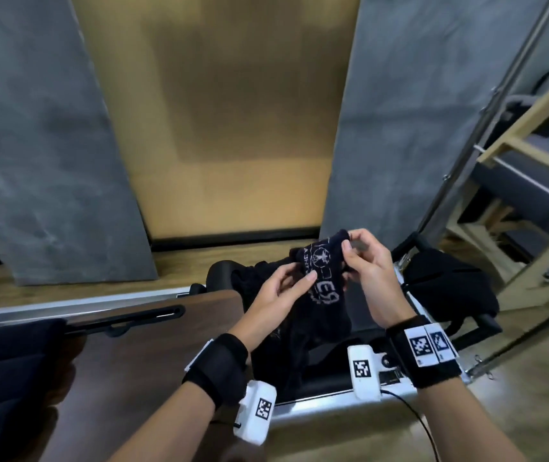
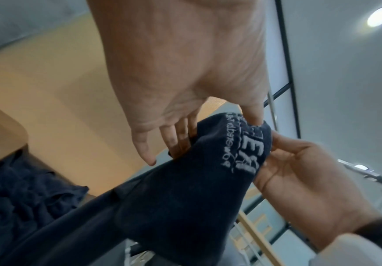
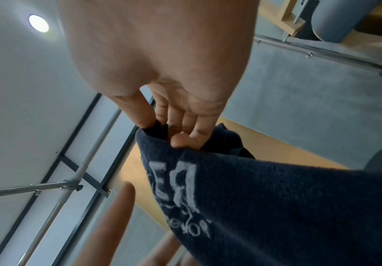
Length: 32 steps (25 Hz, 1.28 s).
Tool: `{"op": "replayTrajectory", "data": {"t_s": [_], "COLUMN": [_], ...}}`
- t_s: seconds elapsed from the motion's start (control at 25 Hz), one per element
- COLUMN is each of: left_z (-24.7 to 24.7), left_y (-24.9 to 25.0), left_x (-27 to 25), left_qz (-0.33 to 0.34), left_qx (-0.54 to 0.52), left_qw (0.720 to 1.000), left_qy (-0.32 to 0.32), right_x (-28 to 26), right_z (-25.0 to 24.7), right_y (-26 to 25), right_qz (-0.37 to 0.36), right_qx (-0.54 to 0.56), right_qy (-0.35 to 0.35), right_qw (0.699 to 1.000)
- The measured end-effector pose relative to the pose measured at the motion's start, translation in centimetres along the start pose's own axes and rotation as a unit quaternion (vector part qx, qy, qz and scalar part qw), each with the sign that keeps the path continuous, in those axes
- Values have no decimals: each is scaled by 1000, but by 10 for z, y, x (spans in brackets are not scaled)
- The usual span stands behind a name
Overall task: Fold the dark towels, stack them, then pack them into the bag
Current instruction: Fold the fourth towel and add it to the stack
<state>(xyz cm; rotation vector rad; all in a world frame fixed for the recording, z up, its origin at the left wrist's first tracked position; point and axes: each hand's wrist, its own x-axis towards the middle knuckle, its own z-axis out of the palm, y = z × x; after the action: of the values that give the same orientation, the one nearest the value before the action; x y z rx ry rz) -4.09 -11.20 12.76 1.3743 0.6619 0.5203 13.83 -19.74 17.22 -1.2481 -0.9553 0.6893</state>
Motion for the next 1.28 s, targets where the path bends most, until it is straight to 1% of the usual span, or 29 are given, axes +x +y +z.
{"op": "replayTrajectory", "data": {"t_s": [0.08, 0.16, 0.2, 0.24, 0.28, 0.36, 0.4, 0.48, 0.52, 0.56, 0.6, 0.64, 0.68, 0.72, 0.76, 0.8, 0.84, 0.92, 1.0, 1.04, 1.12, 1.16, 1.2, 1.24, 1.28], "left_z": [7, 13, 16, 19, 21, 26, 26, 24, 22, 21, 18, 15, 10, 4, -4, -14, -24, -49, -73, -86, -112, -126, -139, -152, -164], "left_y": [10, 12, 11, 10, 9, 7, 7, 12, 14, 15, 16, 19, 23, 27, 32, 37, 42, 50, 52, 51, 49, 48, 45, 44, 41], "left_x": [-23, -52, -71, -90, -109, -145, -159, -197, -215, -233, -252, -269, -285, -298, -307, -319, -330, -347, -360, -365, -375, -381, -387, -393, -399], "left_qz": [17, 14, 12, 14, 25, 62, 77, 94, 105, 118, 130, 140, 152, 167, 178, 182, 178, 152, 118, 106, 84, 74, 71, 77, 91], "left_qx": [-25, -60, -74, -81, -81, -83, -94, -118, -114, -93, -64, -28, 5, 37, 66, 94, 117, 170, 259, 311, 416, 450, 458, 444, 420], "left_qw": [999, 995, 993, 994, 995, 994, 992, 987, 986, 986, 986, 986, 984, 981, 978, 975, 973, 970, 958, 944, 902, 883, 877, 881, 891], "left_qy": [-27, -75, -86, -78, -55, -28, -29, -49, -62, -72, -81, -86, -87, -86, -86, -87, -90, -84, -38, -4, 76, 108, 129, 143, 151], "right_x": [-36, -83, -110, -137, -164, -215, -232, -266, -278, -287, -293, -297, -298, -300, -299, -301, -301, -299, -295, -293, -288, -286, -284, -283, -282], "right_z": [5, 12, 15, 18, 22, 31, 35, 46, 52, 58, 65, 71, 78, 87, 95, 104, 112, 126, 138, 144, 151, 153, 153, 152, 150], "right_y": [-19, -38, -46, -53, -61, -75, -76, -80, -80, -83, -88, -90, -91, -92, -92, -92, -90, -90, -93, -93, -88, -85, -83, -81, -79], "right_qz": [1, 5, 8, 8, 7, 16, 28, 46, 41, 27, 13, -6, -9, -1, -1, -8, -14, -35, -56, -63, -86, -96, -98, -93, -85], "right_qx": [-3, -9, -8, -3, 2, -10, -32, -121, -172, -201, -209, -206, -187, -172, -166, -169, -174, -191, -215, -232, -287, -316, -341, -363, -380], "right_qy": [14, 28, 31, 32, 27, 23, 36, 95, 124, 132, 96, 27, -51, -110, -148, -158, -152, -124, -109, -107, -101, -99, -96, -94, -95], "right_qw": [1000, 1000, 999, 999, 1000, 1000, 998, 987, 976, 970, 973, 978, 981, 979, 975, 973, 973, 973, 969, 965, 949, 939, 930, 922, 916]}}
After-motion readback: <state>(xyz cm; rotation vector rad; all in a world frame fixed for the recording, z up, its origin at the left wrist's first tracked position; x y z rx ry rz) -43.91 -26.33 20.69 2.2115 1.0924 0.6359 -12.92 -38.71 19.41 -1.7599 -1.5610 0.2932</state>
